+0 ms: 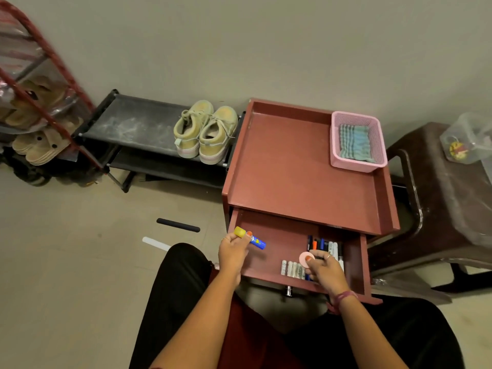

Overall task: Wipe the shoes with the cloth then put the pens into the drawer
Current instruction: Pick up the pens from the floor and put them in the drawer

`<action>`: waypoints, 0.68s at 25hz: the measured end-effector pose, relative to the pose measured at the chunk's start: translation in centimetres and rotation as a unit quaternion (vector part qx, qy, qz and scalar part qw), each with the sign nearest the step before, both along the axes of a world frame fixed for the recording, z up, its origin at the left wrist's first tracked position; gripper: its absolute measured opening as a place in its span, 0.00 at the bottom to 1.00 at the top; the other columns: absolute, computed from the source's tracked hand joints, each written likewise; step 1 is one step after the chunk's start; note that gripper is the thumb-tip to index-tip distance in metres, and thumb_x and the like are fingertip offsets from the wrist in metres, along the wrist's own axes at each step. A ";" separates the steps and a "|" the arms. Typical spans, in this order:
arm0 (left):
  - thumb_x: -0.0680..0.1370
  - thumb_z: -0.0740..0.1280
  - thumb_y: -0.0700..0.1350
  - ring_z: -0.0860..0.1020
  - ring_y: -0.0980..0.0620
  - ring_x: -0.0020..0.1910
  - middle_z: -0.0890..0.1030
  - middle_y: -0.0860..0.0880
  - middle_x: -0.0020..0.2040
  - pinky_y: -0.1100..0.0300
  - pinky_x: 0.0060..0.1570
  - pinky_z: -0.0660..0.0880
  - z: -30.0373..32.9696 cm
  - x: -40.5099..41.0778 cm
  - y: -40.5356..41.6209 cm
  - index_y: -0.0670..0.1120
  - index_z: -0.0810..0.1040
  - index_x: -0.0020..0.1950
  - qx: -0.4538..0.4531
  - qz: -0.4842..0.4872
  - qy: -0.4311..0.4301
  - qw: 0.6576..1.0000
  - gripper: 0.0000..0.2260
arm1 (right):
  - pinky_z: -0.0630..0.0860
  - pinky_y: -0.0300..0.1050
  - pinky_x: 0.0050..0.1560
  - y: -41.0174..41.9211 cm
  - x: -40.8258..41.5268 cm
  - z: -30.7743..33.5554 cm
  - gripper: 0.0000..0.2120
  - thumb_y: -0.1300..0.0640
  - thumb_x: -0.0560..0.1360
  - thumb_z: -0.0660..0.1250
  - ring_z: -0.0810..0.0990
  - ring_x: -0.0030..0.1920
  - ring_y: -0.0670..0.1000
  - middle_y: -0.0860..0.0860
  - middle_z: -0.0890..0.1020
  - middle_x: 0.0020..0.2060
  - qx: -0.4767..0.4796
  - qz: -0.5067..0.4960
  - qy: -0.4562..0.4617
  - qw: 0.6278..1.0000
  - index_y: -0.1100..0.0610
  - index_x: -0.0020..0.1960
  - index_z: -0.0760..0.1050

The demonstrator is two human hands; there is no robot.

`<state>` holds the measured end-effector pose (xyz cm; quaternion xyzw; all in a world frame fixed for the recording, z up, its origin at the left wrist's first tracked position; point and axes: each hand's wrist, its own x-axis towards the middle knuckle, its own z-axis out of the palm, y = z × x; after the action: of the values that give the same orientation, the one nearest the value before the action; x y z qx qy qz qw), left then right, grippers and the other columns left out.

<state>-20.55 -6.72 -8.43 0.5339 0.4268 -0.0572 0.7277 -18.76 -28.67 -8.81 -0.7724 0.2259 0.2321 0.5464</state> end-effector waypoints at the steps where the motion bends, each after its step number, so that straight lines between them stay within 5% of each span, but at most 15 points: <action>1: 0.73 0.73 0.47 0.81 0.50 0.51 0.83 0.46 0.49 0.56 0.52 0.78 -0.8 0.1 -0.2 0.47 0.78 0.49 0.018 -0.017 0.012 1.000 0.08 | 0.75 0.39 0.36 0.0 0.5 -0.3 0.08 0.62 0.78 0.63 0.77 0.35 0.49 0.54 0.81 0.41 -0.003 0.009 0.003 1.000 0.58 0.57 0.73; 6: 0.63 0.70 0.55 0.82 0.45 0.51 0.83 0.44 0.49 0.45 0.57 0.77 -5.9 0.4 -0.5 0.48 0.77 0.49 0.064 -0.083 0.063 0.993 0.18 | 0.75 0.37 0.35 0.6 3.3 -2.6 0.10 0.64 0.78 0.61 0.76 0.34 0.47 0.54 0.80 0.45 -0.009 0.061 0.040 0.997 0.57 0.58 0.74; 13: 0.79 0.66 0.41 0.83 0.45 0.50 0.83 0.42 0.51 0.51 0.57 0.77 -5.0 0.3 0.1 0.45 0.76 0.47 0.039 -0.072 0.119 0.989 0.02 | 0.76 0.39 0.38 1.4 4.4 -5.5 0.10 0.61 0.73 0.70 0.78 0.38 0.48 0.55 0.81 0.48 -0.033 0.121 0.058 0.990 0.55 0.53 0.75; 15: 0.79 0.65 0.41 0.83 0.43 0.49 0.83 0.40 0.52 0.56 0.48 0.80 -5.5 0.1 0.0 0.41 0.77 0.50 0.031 -0.067 0.139 0.988 0.04 | 0.77 0.44 0.48 2.0 4.4 -6.8 0.12 0.61 0.71 0.71 0.79 0.45 0.51 0.55 0.81 0.50 -0.093 0.188 0.054 0.976 0.54 0.53 0.75; 17: 0.79 0.64 0.41 0.82 0.43 0.46 0.82 0.40 0.52 0.66 0.27 0.76 -5.7 -0.1 -0.1 0.40 0.78 0.54 0.022 -0.061 0.161 0.985 0.07 | 0.72 0.44 0.57 3.0 4.4 -7.8 0.13 0.59 0.72 0.70 0.77 0.50 0.53 0.53 0.78 0.51 -0.158 0.255 0.045 0.953 0.57 0.56 0.75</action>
<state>-20.65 -6.77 -14.16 0.5588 0.5061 -0.1769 0.6327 -14.41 -25.71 -16.60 -0.8693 0.0799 0.3598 0.3294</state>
